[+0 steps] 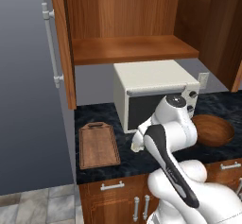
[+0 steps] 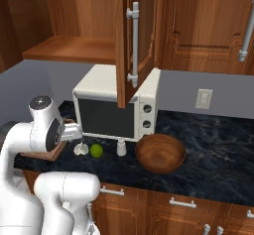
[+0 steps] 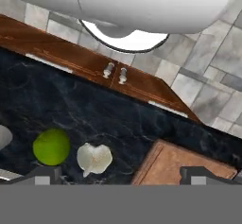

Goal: Open the cabinet. Place the bowl and condiment on the counter. Then place the lime and garlic on the cutting board.

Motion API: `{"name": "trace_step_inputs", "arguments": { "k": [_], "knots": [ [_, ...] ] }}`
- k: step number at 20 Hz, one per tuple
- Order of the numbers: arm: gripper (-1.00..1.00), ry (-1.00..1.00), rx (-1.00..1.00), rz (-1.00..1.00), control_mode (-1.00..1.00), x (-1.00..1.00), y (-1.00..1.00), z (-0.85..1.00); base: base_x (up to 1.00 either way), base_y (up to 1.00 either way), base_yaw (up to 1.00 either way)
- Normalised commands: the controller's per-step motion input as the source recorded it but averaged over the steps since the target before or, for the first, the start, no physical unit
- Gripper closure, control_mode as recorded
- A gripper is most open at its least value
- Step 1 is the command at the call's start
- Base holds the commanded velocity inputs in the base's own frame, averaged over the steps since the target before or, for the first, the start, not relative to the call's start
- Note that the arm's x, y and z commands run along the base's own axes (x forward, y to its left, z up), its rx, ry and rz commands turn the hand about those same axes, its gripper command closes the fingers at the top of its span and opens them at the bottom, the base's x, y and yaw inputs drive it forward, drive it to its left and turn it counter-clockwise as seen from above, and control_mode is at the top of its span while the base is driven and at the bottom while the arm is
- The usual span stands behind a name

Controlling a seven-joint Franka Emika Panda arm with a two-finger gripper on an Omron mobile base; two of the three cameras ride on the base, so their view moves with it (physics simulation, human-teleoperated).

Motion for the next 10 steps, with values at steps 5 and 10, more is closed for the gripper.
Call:
{"name": "trace_step_inputs", "arguments": {
  "k": [5, 10],
  "knots": [
    [-1.0, 0.0, -0.1, 0.03, -1.0, 0.68, 0.01, -0.64, 0.0, 0.0, 0.0],
    [-1.0, 0.02, -0.03, 0.0, -1.0, 0.38, -0.07, -0.4, 0.0, 0.0, 0.0]
  ]
}}
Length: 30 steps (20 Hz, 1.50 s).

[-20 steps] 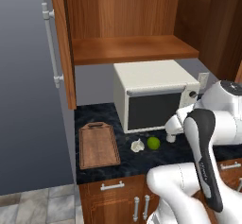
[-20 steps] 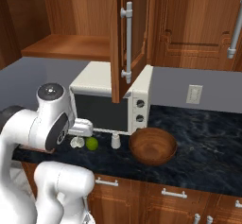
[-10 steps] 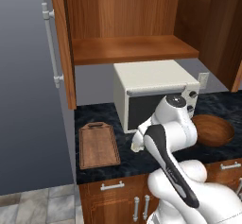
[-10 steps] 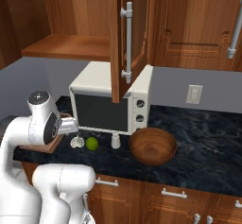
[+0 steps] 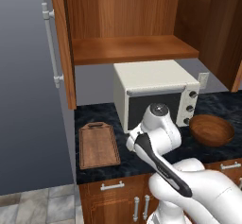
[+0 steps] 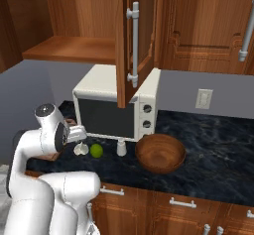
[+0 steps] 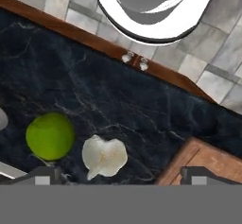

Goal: Open the cabinet. Place the bowl and condiment on the counter. Then place the lime and garlic on the cutting board.

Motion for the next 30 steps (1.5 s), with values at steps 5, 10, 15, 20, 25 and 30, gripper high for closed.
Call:
{"name": "trace_step_inputs", "arguments": {
  "k": [5, 10, 15, 20, 25, 30],
  "knots": [
    [-1.0, 0.03, 0.0, 0.0, -1.0, 0.15, -0.12, -0.32, 0.0, 0.0, 0.0],
    [-1.0, 0.07, 0.0, 0.0, -1.0, 0.22, -0.13, -0.4, 0.0, 0.0, 0.0],
    [-1.0, 0.07, 0.0, 0.0, -1.0, 0.32, -0.02, -0.41, 0.0, 0.0, 0.0],
    [-1.0, 0.06, 0.0, 0.01, -1.0, 0.3, 0.0, -0.54, 0.0, 0.0, 0.0],
    [-1.0, 0.06, 0.0, 0.01, -1.0, 0.22, 0.0, -0.42, 0.0, 0.0, 0.0],
    [-1.0, 0.05, 0.0, 0.01, -1.0, 0.13, 0.0, -0.32, 0.0, 0.0, 0.0]
  ]
}}
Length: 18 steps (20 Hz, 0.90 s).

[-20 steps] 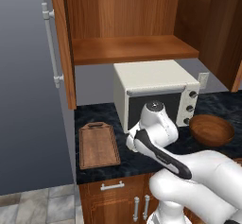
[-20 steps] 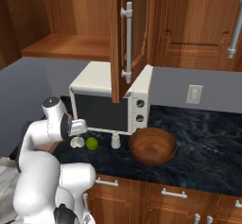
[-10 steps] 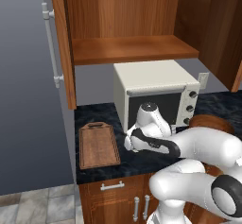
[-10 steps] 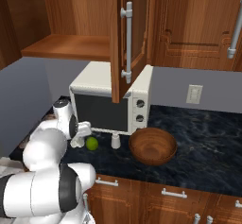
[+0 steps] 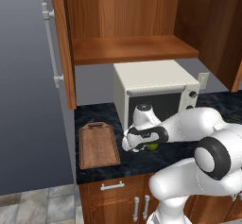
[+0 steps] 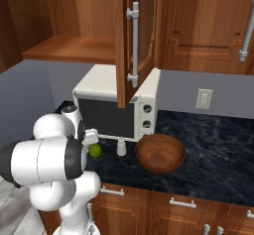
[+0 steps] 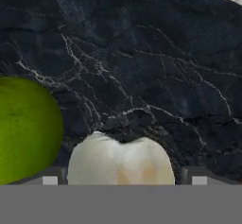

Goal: Open the cabinet. Place the bowl and condiment on the counter. Then place the lime and garlic on the cutting board.

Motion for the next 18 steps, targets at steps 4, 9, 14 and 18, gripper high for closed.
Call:
{"name": "trace_step_inputs", "arguments": {
  "k": [4, 9, 14, 18],
  "knots": [
    [-1.0, 0.05, 0.0, 0.01, -1.0, 0.01, 0.0, -0.26, 0.0, 0.0, 0.0],
    [1.0, 0.05, 0.0, 0.0, -1.0, 0.0, 0.0, -0.2, 0.0, 0.0, 0.0],
    [1.0, 0.0, 0.0, 0.0, -1.0, -0.11, 0.0, 0.0, 0.0, 0.0, 0.0],
    [1.0, -0.09, 0.01, 0.02, -1.0, -0.25, 0.11, 0.15, 0.0, 0.0, 0.0]
  ]
}}
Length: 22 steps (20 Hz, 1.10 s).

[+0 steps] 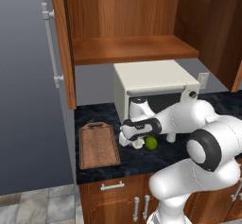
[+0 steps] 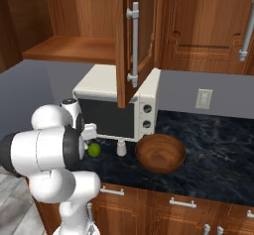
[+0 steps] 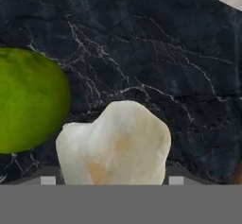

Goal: Open the cabinet. Place the bowl and condiment on the counter. Then place the lime and garlic on the cutting board.

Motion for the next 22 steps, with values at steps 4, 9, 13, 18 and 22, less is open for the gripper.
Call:
{"name": "trace_step_inputs", "arguments": {
  "k": [4, 9, 13, 18, 22],
  "knots": [
    [1.0, -0.09, 0.07, 0.01, -1.0, -0.39, 0.26, 0.3, 0.0, 0.0, 0.0],
    [1.0, -0.02, 0.11, 0.04, -1.0, -0.06, 0.52, 0.27, 0.0, 0.0, 0.0],
    [1.0, 0.0, 0.07, 0.02, -1.0, 0.0, 0.67, 0.26, 0.0, 0.0, 0.0],
    [1.0, 0.0, 0.0, 0.0, -1.0, 0.27, 0.82, 0.15, 0.0, 0.0, 0.0],
    [1.0, 0.0, 0.0, 0.0, -1.0, 0.36, 0.39, 0.01, 0.0, 0.0, 0.0]
  ]
}}
